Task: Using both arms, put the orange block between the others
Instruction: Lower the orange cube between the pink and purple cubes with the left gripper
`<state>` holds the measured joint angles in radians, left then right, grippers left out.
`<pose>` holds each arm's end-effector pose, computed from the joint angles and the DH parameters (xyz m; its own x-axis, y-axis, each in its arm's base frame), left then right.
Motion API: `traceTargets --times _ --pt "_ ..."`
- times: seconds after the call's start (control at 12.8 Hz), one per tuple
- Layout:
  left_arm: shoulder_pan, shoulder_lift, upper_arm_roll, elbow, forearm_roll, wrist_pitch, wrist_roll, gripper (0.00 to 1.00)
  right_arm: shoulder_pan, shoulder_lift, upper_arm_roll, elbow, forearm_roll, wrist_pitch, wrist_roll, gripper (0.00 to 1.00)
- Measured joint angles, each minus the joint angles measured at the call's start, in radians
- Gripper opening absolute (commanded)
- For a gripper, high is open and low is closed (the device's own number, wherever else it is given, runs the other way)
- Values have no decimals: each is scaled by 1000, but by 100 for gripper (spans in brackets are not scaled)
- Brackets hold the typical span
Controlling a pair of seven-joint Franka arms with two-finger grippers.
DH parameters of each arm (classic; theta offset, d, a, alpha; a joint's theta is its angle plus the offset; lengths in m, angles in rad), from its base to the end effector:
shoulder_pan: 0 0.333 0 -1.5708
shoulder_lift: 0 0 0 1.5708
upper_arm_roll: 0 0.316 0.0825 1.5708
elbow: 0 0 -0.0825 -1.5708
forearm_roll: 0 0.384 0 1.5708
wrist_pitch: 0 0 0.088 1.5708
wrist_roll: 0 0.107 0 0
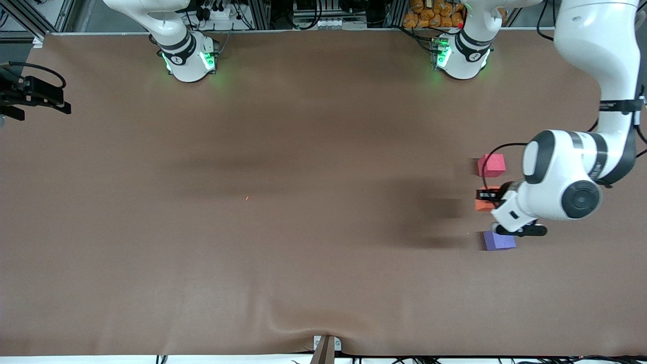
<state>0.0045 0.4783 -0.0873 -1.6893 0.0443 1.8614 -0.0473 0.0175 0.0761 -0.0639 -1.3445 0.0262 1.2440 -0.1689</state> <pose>0.6329 -0.0442 0.3004 0.9530 -0.0471 -0.2993 -0.0527 -0.9986 -0.0107 0.5410 -0.0200 0.6602 0.9769 0.1305 -0.1694 0.1237 -0.9910 -0.0503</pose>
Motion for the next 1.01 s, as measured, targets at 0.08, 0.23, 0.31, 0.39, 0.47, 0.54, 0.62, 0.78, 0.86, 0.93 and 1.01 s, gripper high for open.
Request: traceTargets --times 0.08,0.23,0.31,0.39,0.47,0.54,0.62,0.78,0.86,0.93,1.01 --pt "14 2 0 -25 31 45 18 0 0 0 1 0 0 0 0 100" --pt "39 10 -1 -81 61 133 29 0 0 0 3 0 0 0 0 100" --pt "47 16 -2 -106 63 167 32 1 0 0 5 0 0 0 0 100" --pt "50 20 -2 -130 63 203 32 1 1 0 8 0 0 -3 0 100" --pt "52 24 -2 -155 63 243 32 2 2 0 10 0 0 -5 0 100" --pt "56 27 -2 -178 63 280 32 4 3 0 13 0 0 -6 0 100" --pt "59 29 -2 -193 63 302 32 4 3 0 14 0 0 -6 0 100" --pt "63 30 -2 -203 63 313 32 4 3 0 14 0 0 -6 0 100" --pt "63 31 -2 -204 63 314 32 5 3 0 14 0 0 -6 0 100" --pt "64 32 -2 -205 63 316 32 5 3 0 14 0 0 -6 0 100" --pt "68 36 -2 -206 63 319 32 6 3 0 14 0 0 -6 0 100"
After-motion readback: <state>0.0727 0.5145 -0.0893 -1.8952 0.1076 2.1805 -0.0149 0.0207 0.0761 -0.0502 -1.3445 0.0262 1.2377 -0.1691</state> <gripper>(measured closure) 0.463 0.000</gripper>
